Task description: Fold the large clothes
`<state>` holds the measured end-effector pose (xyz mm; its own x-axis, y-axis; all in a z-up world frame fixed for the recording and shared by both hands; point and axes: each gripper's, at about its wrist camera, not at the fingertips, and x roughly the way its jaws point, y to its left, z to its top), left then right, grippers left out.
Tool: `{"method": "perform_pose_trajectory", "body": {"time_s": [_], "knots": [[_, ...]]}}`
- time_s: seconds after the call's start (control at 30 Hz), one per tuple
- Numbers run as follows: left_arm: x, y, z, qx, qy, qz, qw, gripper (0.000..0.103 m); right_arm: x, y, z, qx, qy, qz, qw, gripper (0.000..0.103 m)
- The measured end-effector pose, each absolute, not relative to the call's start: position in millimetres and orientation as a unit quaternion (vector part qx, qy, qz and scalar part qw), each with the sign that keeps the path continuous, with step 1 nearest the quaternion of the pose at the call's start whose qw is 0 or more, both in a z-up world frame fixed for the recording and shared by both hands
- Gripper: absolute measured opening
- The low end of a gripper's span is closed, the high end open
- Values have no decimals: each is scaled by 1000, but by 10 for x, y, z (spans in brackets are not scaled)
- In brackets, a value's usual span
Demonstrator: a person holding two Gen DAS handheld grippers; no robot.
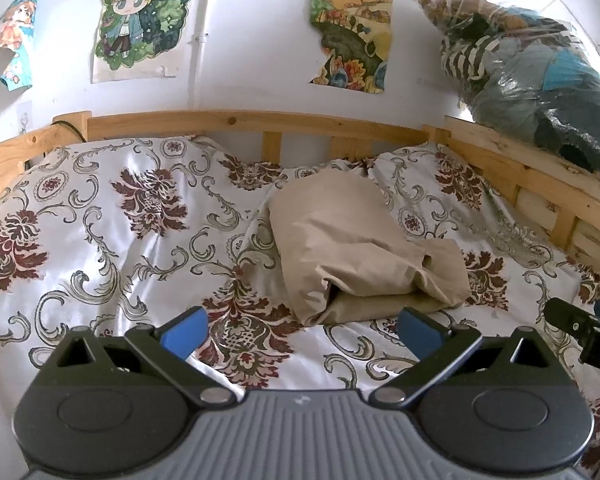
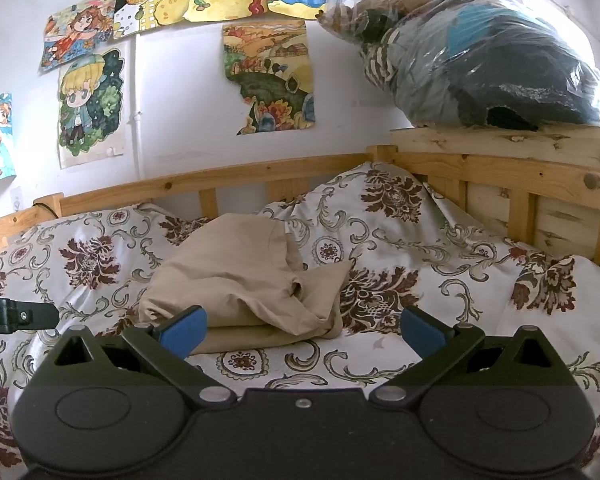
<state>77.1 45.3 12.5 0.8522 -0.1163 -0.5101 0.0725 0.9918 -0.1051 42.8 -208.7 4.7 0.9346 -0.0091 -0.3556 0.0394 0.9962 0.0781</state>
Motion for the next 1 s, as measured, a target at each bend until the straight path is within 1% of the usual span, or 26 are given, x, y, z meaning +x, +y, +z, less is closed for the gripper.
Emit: {"method": "perform_pose_trajectory", "body": {"time_s": [0.3, 0.5, 1.0], "knots": [[772, 397, 159, -14, 274, -26, 961, 102, 426, -2085, 26, 40, 182, -12, 982, 102], [750, 401, 185, -7, 259, -19, 966, 102, 433, -2092, -4, 42, 186, -10, 982, 102], [769, 419, 90, -5, 261, -24, 965, 102, 474, -2114, -41, 53, 205, -6, 977, 102]]}}
